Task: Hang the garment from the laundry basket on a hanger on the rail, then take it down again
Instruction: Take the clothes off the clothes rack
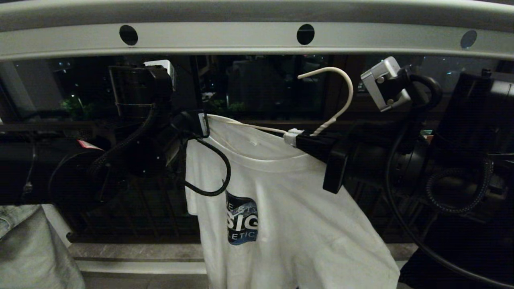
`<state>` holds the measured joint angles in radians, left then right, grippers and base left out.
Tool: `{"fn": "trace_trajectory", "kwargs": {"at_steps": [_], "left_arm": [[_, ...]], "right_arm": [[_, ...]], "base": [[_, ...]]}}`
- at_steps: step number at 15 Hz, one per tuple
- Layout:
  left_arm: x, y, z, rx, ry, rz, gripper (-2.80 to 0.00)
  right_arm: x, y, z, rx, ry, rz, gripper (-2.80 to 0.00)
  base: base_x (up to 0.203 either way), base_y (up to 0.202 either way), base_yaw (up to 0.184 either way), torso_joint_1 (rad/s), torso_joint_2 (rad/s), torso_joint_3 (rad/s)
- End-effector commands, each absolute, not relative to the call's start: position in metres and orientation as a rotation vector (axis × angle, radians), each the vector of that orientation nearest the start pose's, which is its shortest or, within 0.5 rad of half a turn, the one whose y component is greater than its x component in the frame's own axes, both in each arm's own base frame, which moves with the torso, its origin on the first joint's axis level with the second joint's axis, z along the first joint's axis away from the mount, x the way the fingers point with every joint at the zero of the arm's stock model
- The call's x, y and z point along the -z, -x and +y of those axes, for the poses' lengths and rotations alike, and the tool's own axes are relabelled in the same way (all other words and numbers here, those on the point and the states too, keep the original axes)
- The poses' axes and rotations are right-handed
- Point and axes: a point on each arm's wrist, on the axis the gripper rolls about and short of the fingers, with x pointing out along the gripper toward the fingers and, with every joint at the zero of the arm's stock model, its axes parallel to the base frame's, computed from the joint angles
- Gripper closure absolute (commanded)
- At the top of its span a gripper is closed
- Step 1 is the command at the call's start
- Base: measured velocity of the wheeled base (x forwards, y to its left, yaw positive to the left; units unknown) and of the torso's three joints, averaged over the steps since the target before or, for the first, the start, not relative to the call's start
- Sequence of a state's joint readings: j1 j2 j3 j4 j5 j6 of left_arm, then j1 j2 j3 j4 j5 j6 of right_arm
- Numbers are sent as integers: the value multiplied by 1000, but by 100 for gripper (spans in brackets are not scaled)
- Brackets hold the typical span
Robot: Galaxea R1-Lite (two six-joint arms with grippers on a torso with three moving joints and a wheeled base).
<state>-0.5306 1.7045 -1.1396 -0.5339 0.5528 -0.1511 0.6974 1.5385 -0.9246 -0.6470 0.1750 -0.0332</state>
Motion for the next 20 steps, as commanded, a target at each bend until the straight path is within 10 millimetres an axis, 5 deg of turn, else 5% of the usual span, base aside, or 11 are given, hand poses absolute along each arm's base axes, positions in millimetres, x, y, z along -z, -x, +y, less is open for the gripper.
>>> {"fn": "trace_trajectory", "kwargs": {"at_steps": [1, 4, 13, 20], "left_arm": [[-257, -306, -154, -44, 160, -22, 0], [-251, -313, -146, 8, 169, -18, 0], [-252, -296, -116, 513, 532, 133, 0], [-234, -302, -123, 516, 471, 190, 0]], "right_arm": [[-265, -211, 182, -874, 22, -51, 0], [-265, -211, 182, -874, 21, -53, 0], [-266, -211, 182, -870, 21, -56, 0], [-259, -219, 188, -874, 12, -45, 0]], "base": [[0, 0, 0, 0, 0, 0], [0, 0, 0, 0, 0, 0], [0, 0, 0, 0, 0, 0], [0, 0, 0, 0, 0, 0]]}}
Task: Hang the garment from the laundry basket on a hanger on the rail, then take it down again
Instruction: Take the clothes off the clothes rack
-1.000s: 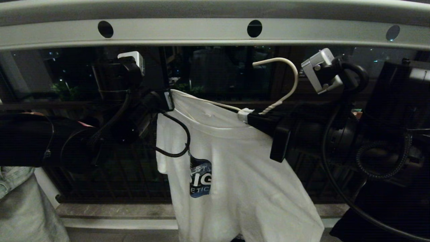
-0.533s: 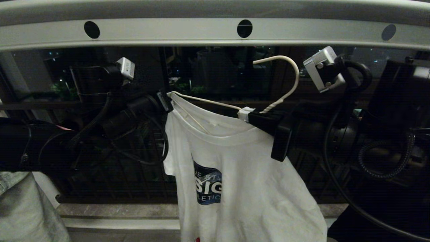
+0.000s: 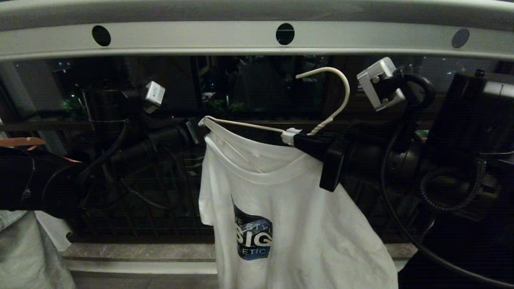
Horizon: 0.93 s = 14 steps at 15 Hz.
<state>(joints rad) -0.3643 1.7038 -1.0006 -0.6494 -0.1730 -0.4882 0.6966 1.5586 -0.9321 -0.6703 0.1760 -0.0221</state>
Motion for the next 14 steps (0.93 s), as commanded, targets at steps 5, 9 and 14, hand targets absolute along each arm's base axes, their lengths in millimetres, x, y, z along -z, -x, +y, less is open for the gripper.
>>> {"fn": "trace_trajectory", "kwargs": {"at_steps": [5, 9, 14], "left_arm": [[-232, -293, -131, 530, 416, 242, 0], [-230, -287, -142, 541, 383, 246, 0], [-238, -267, -152, 587, 353, 243, 0]], "right_arm": [[-258, -226, 194, -873, -47, -111, 0], [-260, -226, 195, -874, -70, -125, 0], [-262, -231, 199, -882, -153, -179, 0]], "base": [[0, 0, 0, 0, 0, 0], [0, 0, 0, 0, 0, 0], [0, 0, 0, 0, 0, 0]]}}
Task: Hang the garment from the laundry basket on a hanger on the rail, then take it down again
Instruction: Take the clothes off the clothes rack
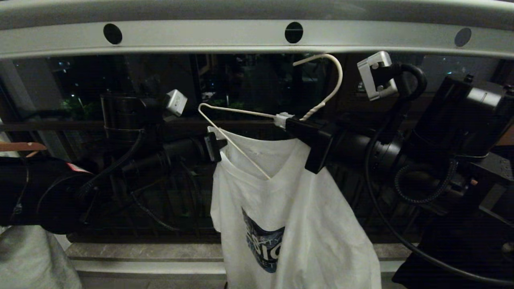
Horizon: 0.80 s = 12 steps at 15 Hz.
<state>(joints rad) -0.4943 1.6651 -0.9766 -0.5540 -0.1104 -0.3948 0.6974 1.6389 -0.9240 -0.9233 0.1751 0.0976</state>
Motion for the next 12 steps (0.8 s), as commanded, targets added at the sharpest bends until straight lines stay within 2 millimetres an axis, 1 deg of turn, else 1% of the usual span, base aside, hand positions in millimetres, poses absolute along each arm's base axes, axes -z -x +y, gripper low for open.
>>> {"fn": "trace_trajectory", "kwargs": {"at_steps": [1, 3, 5, 8, 12], "left_arm": [[-240, -262, -152, 596, 351, 242, 0], [-244, -246, -158, 644, 334, 240, 0], [-234, -237, -169, 677, 247, 301, 0], [-215, -249, -180, 609, 216, 348, 0], [-203, -250, -190, 623, 192, 393, 0]], "right_arm": [[-263, -231, 199, -882, -159, -191, 0], [-263, -231, 198, -881, -159, -195, 0], [-262, -230, 198, -882, -159, -192, 0], [-261, -230, 198, -882, -157, -192, 0], [-261, -231, 198, -877, -156, -192, 0]], "base": [[0, 0, 0, 0, 0, 0], [0, 0, 0, 0, 0, 0], [0, 0, 0, 0, 0, 0], [0, 0, 0, 0, 0, 0], [0, 0, 0, 0, 0, 0]]}}
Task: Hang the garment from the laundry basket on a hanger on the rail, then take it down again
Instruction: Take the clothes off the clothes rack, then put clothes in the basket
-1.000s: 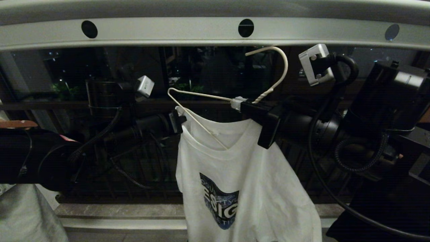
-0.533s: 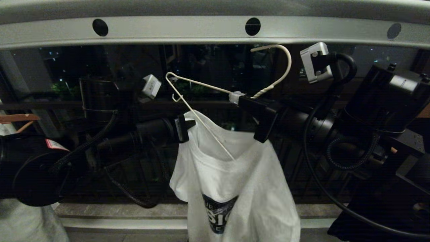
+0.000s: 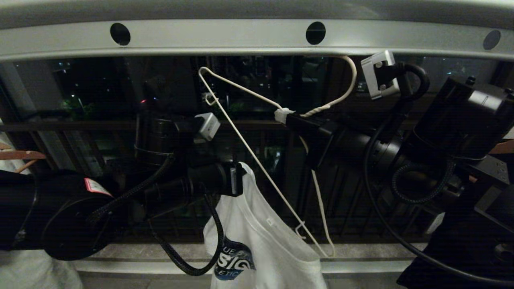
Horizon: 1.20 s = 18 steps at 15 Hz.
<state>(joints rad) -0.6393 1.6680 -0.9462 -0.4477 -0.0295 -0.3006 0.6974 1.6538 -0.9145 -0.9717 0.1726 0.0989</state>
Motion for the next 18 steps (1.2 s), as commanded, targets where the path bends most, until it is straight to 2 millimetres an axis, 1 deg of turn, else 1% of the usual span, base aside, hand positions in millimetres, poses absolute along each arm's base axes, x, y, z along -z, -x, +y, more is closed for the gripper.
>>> {"fn": "trace_trajectory", "kwargs": {"at_steps": [1, 4, 6, 8, 9, 11, 13, 16, 18], "left_arm": [[-197, -249, -193, 633, 163, 409, 0], [-157, -248, -203, 666, -17, 514, 0], [-144, -252, -208, 664, -45, 546, 0], [-139, -260, -214, 661, -50, 553, 0], [-133, -266, -218, 658, -55, 563, 0], [-121, -283, -229, 653, -81, 573, 0], [-104, -305, -238, 647, -126, 573, 0], [-67, -326, -244, 634, -186, 631, 0], [-52, -333, -244, 627, -201, 656, 0]], "right_arm": [[-262, -231, 198, -870, -158, -196, 0], [-265, -232, 198, -839, -171, -234, 0], [-262, -232, 197, -835, -159, -225, 0], [-257, -237, 192, -808, -110, -205, 0], [-254, -240, 191, -795, -72, -187, 0], [-255, -240, 190, -794, -67, -189, 0], [-257, -239, 188, -790, -68, -196, 0], [-260, -238, 185, -784, -70, -205, 0], [-259, -238, 185, -785, -68, -203, 0]], "base": [[0, 0, 0, 0, 0, 0], [0, 0, 0, 0, 0, 0], [0, 0, 0, 0, 0, 0], [0, 0, 0, 0, 0, 0], [0, 0, 0, 0, 0, 0], [0, 0, 0, 0, 0, 0], [0, 0, 0, 0, 0, 0], [0, 0, 0, 0, 0, 0], [0, 0, 0, 0, 0, 0]]}}
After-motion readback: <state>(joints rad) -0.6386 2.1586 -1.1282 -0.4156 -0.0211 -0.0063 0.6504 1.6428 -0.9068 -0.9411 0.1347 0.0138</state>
